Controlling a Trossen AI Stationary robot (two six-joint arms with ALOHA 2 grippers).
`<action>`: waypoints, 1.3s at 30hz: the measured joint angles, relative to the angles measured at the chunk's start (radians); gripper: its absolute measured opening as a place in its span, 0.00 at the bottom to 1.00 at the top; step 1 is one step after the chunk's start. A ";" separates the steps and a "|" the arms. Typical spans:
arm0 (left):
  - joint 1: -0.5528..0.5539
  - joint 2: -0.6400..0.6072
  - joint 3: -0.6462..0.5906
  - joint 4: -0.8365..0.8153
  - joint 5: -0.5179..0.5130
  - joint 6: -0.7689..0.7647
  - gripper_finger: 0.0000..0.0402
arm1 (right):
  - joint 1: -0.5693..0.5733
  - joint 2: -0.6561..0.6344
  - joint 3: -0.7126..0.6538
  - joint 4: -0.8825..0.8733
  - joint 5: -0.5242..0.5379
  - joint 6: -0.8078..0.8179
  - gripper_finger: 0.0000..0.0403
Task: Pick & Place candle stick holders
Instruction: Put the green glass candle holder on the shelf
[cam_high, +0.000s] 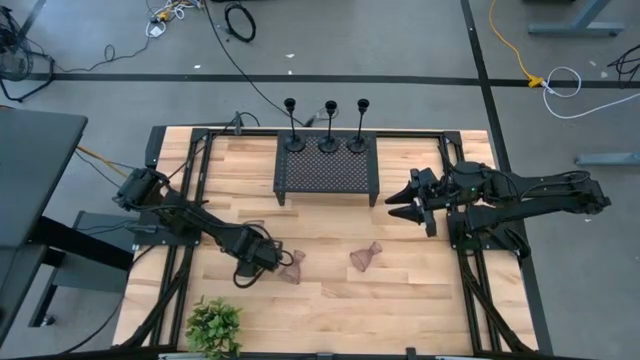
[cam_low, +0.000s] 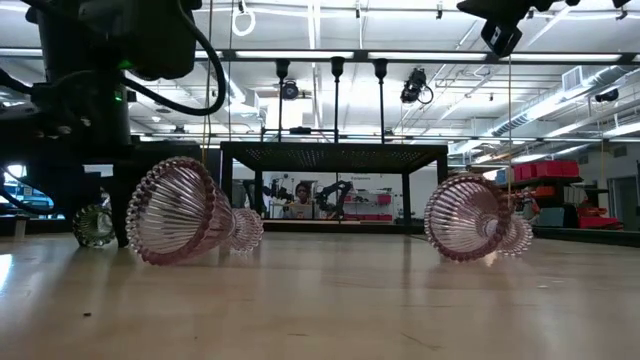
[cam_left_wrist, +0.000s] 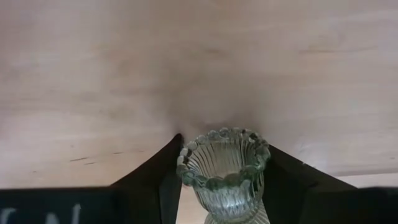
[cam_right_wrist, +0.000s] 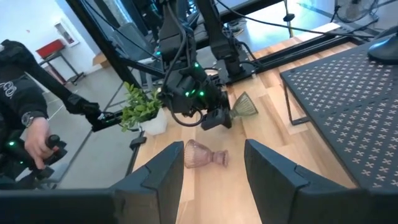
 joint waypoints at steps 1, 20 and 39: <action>0.000 0.000 0.000 0.000 -0.001 -0.009 0.43 | 0.000 0.000 0.000 0.000 0.000 0.000 0.42; -0.042 -0.064 0.198 -0.050 -0.011 -0.539 0.42 | 0.000 0.001 0.000 0.000 0.000 -0.019 0.42; 0.105 -0.380 0.351 0.109 -0.017 -0.869 0.42 | 0.000 0.009 0.000 -0.008 -0.010 -0.037 0.42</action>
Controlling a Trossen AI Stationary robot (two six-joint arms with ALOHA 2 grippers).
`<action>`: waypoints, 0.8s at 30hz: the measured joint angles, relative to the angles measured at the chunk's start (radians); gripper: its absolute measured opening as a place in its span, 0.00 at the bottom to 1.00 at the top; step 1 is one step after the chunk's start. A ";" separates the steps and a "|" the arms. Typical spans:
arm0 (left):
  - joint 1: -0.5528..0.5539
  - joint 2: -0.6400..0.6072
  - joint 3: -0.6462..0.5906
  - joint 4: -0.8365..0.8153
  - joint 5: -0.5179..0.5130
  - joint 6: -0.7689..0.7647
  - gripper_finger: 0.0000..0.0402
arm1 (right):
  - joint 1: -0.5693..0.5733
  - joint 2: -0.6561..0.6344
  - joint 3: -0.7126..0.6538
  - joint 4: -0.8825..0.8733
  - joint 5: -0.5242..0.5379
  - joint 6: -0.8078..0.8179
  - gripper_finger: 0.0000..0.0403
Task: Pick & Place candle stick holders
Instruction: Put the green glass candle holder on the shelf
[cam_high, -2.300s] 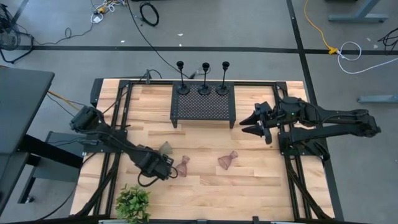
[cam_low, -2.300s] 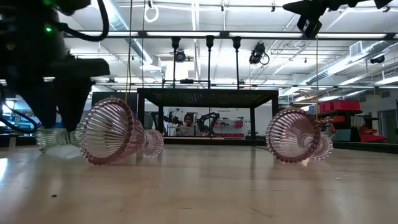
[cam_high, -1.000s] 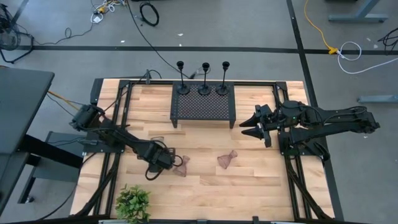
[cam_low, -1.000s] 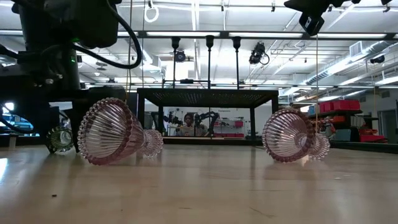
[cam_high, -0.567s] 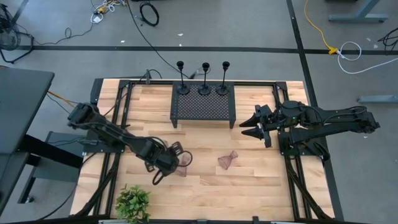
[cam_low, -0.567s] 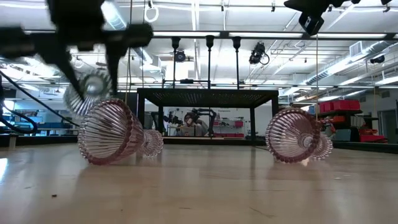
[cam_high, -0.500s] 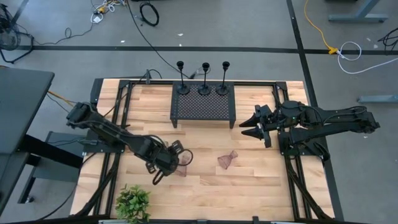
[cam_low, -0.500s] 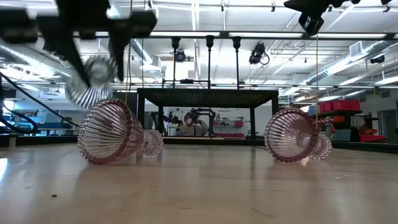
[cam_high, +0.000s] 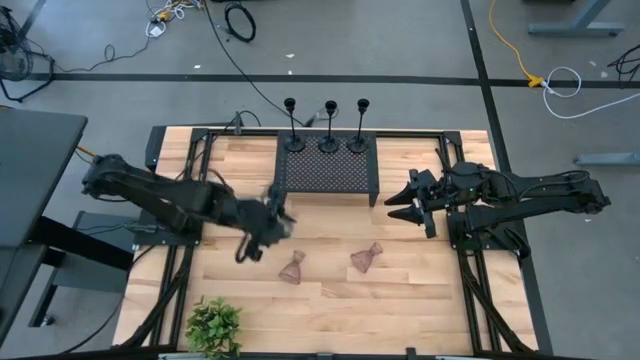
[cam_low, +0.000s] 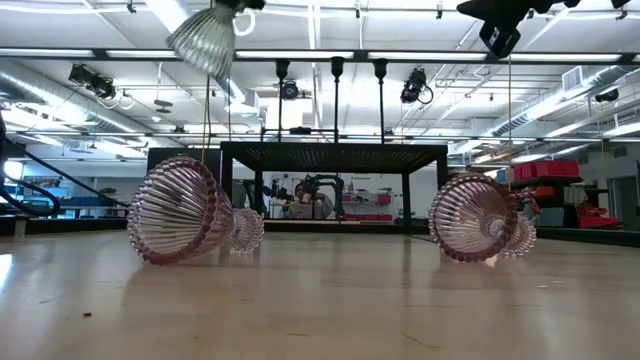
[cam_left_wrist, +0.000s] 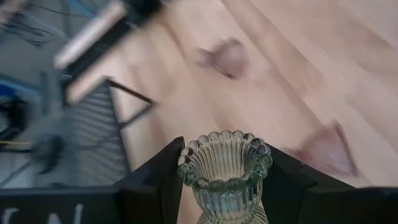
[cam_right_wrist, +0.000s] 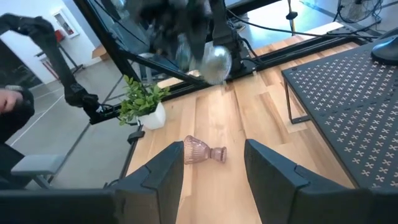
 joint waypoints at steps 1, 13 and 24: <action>0.015 -0.023 0.000 0.015 0.000 0.000 0.42 | 0.000 0.000 0.000 -0.001 0.000 -0.008 0.42; 0.245 -0.173 0.000 0.152 0.201 -0.039 0.42 | 0.000 0.000 0.000 -0.010 -0.011 -0.064 0.42; 0.376 -0.283 -0.377 0.668 0.272 -0.081 0.42 | 0.000 0.000 0.000 -0.032 -0.028 -0.092 0.42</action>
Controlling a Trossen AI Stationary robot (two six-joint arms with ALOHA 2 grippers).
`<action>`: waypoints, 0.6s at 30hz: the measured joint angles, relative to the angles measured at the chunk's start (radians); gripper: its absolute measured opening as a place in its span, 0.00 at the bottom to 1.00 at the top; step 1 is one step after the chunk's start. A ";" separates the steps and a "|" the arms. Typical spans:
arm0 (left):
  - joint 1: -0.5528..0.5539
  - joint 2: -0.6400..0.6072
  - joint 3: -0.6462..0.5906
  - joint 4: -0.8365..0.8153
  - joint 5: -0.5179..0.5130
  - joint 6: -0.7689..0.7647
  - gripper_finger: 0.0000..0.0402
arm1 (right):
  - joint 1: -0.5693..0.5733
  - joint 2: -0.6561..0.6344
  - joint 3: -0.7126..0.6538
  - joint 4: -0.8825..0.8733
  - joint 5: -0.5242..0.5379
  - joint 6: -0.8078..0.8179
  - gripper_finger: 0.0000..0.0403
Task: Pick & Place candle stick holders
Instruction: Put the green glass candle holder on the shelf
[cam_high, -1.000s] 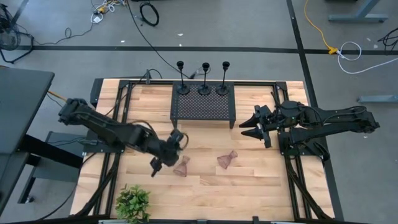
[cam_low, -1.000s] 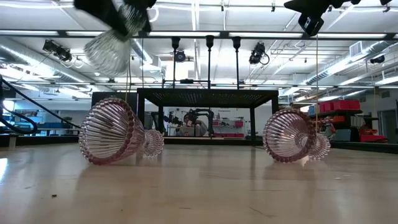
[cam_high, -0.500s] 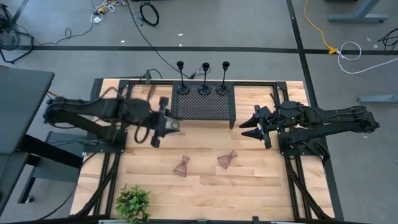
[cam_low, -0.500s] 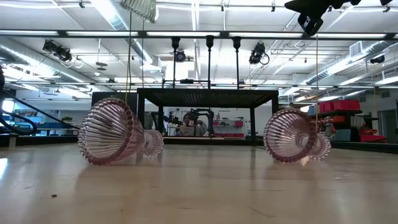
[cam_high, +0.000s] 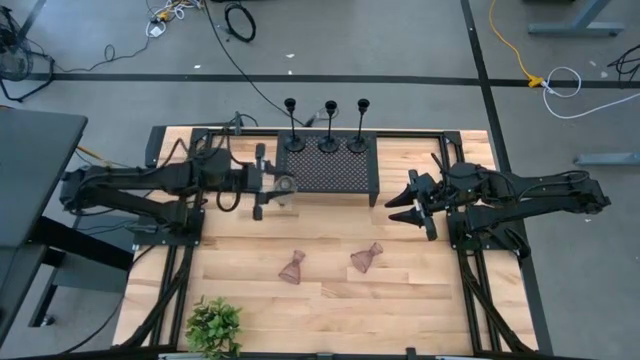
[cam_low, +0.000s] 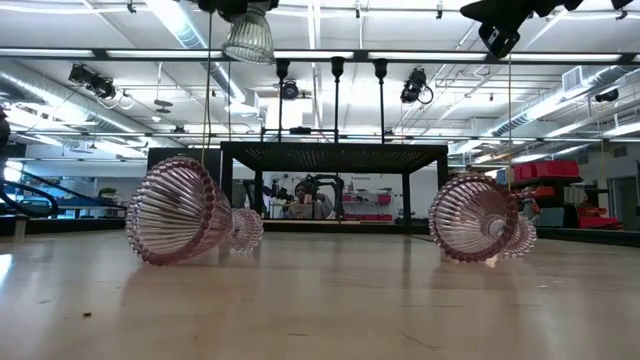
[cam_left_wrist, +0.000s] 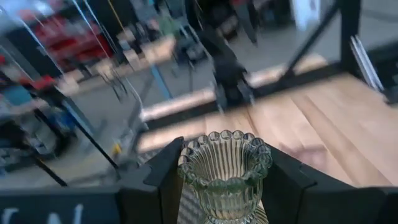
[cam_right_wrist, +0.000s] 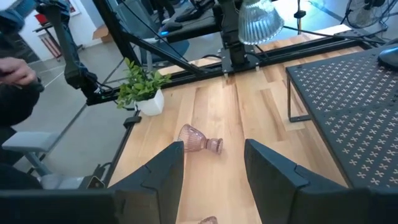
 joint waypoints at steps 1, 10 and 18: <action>0.006 -0.010 -0.035 0.058 -0.004 0.003 0.42 | 0.000 0.000 0.000 0.000 0.000 -0.001 0.42; 0.105 -0.013 -0.263 0.395 -0.083 -0.058 0.42 | 0.000 0.000 0.000 0.004 0.002 -0.025 0.42; 0.185 0.002 -0.382 0.579 -0.110 -0.142 0.42 | 0.000 0.000 0.000 0.012 0.003 -0.029 0.42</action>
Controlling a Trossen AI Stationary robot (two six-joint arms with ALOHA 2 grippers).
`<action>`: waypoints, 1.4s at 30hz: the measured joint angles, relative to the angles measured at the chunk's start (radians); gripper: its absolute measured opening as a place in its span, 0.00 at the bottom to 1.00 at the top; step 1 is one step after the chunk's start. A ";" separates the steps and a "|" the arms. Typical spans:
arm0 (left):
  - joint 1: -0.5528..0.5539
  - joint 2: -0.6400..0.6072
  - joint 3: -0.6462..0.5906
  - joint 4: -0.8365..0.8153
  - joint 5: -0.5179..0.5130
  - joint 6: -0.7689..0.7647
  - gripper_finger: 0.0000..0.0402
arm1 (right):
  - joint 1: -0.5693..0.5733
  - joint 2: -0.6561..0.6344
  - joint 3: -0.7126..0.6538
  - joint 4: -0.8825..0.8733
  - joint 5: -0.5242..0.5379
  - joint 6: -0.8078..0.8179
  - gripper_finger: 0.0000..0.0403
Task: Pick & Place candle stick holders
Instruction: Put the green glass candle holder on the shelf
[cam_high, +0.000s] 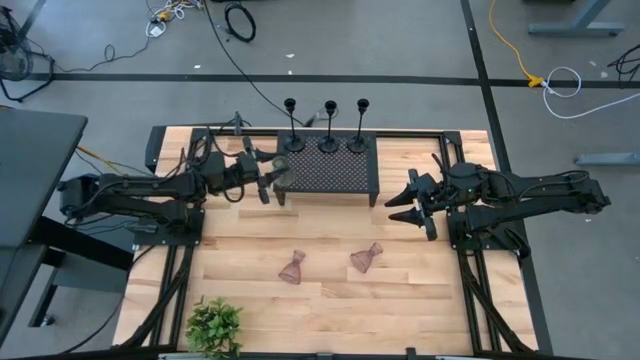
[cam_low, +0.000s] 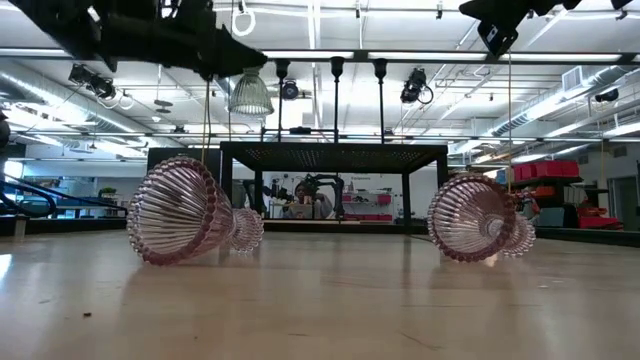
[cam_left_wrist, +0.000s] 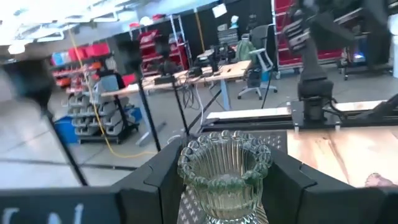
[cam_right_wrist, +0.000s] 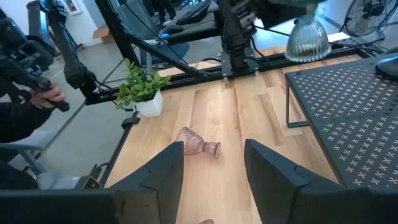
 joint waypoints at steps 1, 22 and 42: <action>0.007 0.007 -0.005 0.009 -0.001 -0.013 0.42 | 0.000 0.000 0.000 0.000 0.000 -0.002 0.42; 0.000 0.444 0.110 0.404 0.029 -0.096 0.42 | 0.000 0.002 0.000 -0.002 0.035 -0.026 0.42; -0.013 0.677 0.288 0.403 0.028 -0.089 0.42 | 0.000 0.002 -0.049 0.024 0.025 -0.023 0.42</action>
